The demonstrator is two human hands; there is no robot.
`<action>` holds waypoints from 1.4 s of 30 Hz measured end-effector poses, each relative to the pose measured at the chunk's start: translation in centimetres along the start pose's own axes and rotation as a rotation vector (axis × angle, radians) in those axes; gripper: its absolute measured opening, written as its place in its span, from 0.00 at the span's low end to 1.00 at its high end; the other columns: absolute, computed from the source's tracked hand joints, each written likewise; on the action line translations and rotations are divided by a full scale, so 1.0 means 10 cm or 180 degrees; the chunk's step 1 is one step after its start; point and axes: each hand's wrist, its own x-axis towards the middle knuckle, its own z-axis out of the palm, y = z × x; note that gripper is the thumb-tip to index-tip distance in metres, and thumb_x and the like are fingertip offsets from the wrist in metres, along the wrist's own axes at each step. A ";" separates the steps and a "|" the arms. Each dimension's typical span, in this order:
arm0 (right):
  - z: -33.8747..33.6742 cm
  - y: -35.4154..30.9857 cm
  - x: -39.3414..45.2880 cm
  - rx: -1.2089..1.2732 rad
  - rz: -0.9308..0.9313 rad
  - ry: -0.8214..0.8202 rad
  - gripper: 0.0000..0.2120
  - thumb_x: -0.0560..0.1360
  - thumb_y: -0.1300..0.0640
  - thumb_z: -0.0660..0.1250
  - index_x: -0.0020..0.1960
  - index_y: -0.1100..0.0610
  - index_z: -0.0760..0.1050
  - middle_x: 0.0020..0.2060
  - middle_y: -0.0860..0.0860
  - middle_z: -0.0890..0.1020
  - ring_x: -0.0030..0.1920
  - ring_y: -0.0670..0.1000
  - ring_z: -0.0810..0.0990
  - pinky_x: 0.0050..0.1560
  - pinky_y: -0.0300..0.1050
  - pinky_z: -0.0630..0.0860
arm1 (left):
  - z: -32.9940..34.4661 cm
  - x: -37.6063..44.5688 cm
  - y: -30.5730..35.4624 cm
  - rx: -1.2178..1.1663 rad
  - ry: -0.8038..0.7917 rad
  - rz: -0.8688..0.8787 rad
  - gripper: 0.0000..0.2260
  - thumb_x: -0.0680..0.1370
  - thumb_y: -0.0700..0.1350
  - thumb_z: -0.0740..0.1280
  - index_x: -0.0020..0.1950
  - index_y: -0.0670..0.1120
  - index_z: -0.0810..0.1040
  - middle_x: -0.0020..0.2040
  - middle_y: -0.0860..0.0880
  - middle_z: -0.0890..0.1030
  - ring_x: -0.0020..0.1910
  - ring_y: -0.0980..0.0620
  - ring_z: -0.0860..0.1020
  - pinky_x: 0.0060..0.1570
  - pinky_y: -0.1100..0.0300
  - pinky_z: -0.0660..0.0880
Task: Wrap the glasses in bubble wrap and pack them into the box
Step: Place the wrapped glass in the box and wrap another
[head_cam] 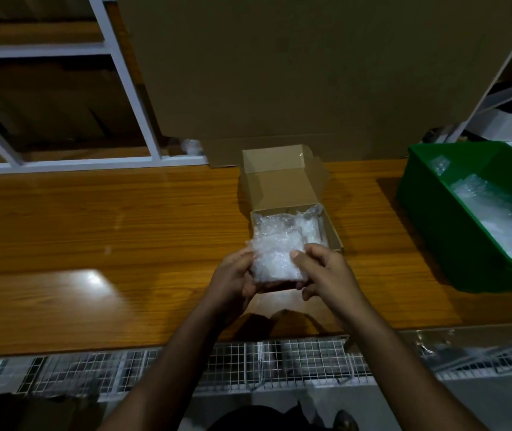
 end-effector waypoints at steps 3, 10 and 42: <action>-0.05 0.06 0.03 -0.0284 -0.0322 0.0133 0.14 0.79 0.60 0.69 0.36 0.57 0.70 0.27 0.51 0.69 0.28 0.51 0.76 0.28 0.45 0.74 | -0.03 0.03 0.01 0.0085 -0.0162 -0.0146 0.13 0.85 0.46 0.57 0.58 0.40 0.76 0.51 0.41 0.86 0.49 0.46 0.86 0.43 0.52 0.83; -0.12 0.19 0.06 0.0082 -0.0260 0.0107 0.10 0.79 0.66 0.68 0.58 0.59 0.81 0.30 0.51 0.80 0.28 0.50 0.78 0.27 0.43 0.75 | -0.14 0.17 -0.05 0.1105 -0.0237 0.0082 0.09 0.79 0.34 0.68 0.59 0.38 0.79 0.48 0.42 0.85 0.45 0.46 0.84 0.39 0.58 0.79; -0.11 0.10 0.87 -0.3904 -0.0662 0.0284 0.12 0.77 0.45 0.65 0.55 0.48 0.83 0.53 0.51 0.80 0.59 0.52 0.72 0.57 0.51 0.73 | -0.23 0.90 -0.30 0.4670 0.0398 0.1906 0.13 0.79 0.50 0.65 0.61 0.51 0.81 0.65 0.54 0.80 0.66 0.49 0.73 0.57 0.55 0.62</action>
